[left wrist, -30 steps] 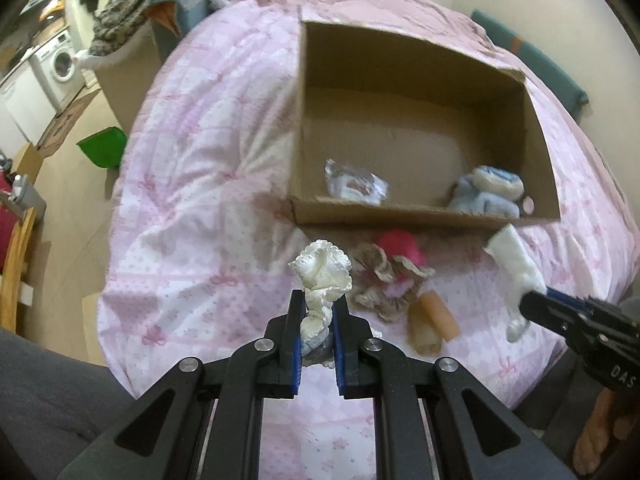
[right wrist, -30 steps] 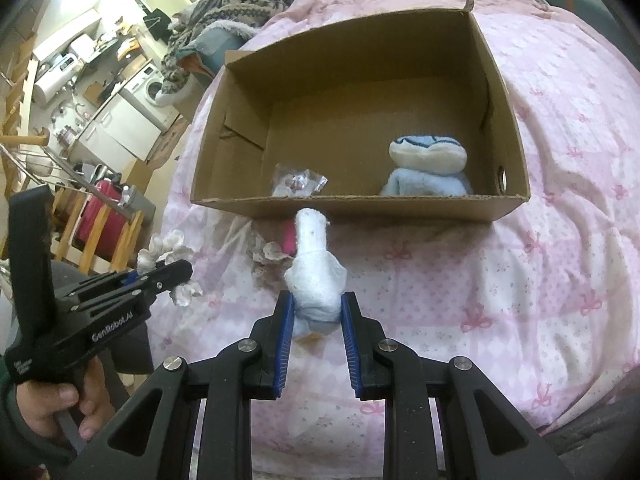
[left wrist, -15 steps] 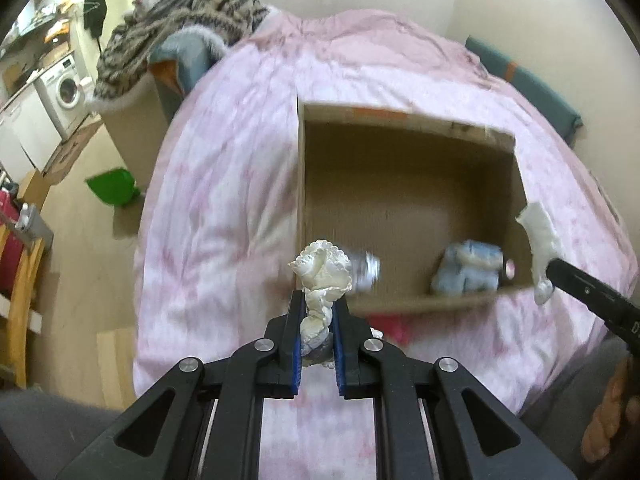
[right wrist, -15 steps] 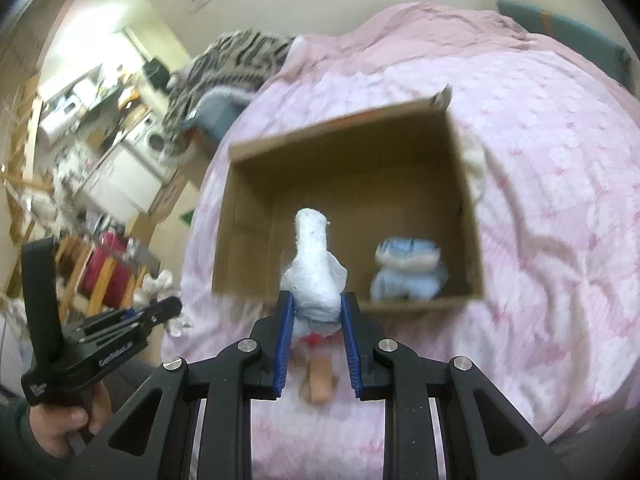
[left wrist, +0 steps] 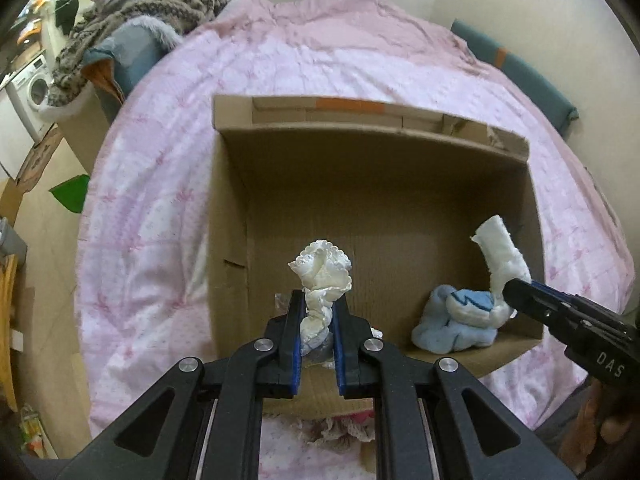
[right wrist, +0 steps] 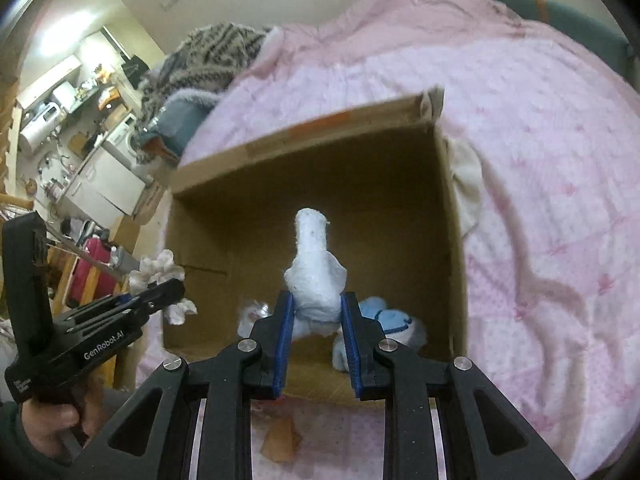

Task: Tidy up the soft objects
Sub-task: 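Carry the white sock and cream lace fabric over the box with both grippers, then open the left gripper to drop the lace while the right releases the white sock, then withdraw both grippers from the box back toward the remaining items, then grasp the tan peach-coloured piece with the right gripper, then grasp the lace scrunchie with the left gripper, then carry the lace scrunchie and tan piece over the box with both grippers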

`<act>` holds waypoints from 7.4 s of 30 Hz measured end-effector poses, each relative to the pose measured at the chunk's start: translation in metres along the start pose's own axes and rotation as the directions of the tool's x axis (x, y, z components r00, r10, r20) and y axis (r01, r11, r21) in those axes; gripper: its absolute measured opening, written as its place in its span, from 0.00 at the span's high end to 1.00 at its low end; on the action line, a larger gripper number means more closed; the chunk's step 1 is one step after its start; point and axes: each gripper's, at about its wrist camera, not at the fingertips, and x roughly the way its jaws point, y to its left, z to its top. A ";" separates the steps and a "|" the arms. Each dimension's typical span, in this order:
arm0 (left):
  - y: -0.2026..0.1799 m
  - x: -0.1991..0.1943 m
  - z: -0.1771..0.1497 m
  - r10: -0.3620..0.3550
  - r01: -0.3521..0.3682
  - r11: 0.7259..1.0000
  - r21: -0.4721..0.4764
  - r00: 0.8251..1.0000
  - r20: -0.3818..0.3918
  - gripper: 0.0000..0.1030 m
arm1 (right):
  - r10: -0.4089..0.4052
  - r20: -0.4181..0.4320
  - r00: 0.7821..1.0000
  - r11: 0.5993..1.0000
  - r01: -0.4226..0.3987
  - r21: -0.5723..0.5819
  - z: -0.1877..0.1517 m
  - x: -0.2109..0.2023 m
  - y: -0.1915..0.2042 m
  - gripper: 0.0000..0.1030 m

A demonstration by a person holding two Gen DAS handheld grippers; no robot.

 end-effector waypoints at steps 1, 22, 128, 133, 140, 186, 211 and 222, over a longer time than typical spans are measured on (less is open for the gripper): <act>-0.001 0.004 0.000 0.001 -0.001 1.000 0.000 1.000 -0.007 0.89 | 0.011 -0.011 1.000 1.000 -0.011 0.007 -0.001 0.004 0.000 0.75; -0.009 0.027 -0.005 0.062 -0.060 0.998 0.034 0.997 -0.044 0.83 | 0.053 -0.088 0.995 0.998 -0.051 0.020 -0.007 0.030 -0.002 0.75; 0.026 -0.007 -0.119 -0.064 0.043 0.991 -0.130 0.985 -0.161 0.29 | 0.099 -0.202 0.974 0.991 -0.079 0.105 -0.113 -0.002 0.010 0.94; 0.003 0.027 -0.116 -0.059 0.041 0.995 -0.094 0.978 -0.199 0.29 | 0.108 -0.202 0.973 0.988 -0.083 0.129 -0.111 0.001 0.002 0.93; -0.010 0.058 -0.114 -0.006 -0.007 0.998 -0.055 0.976 -0.217 0.29 | 0.105 -0.217 0.970 0.988 -0.077 0.131 -0.113 0.004 -0.001 0.94; 0.045 -0.044 -0.136 0.054 -0.073 0.982 -0.175 0.992 -0.114 0.87 | 0.089 -0.140 0.986 0.996 -0.085 0.036 -0.115 -0.017 0.021 0.94; 0.025 -0.078 -0.032 0.077 -0.071 0.995 -0.071 0.993 0.086 0.87 | 0.111 0.041 0.993 0.994 -0.110 -0.024 -0.037 -0.060 0.025 0.94; 0.018 -0.020 -0.017 0.033 -0.031 0.999 -0.015 0.994 0.107 0.87 | -0.003 0.074 0.997 1.000 0.004 -0.016 -0.023 -0.015 0.002 0.94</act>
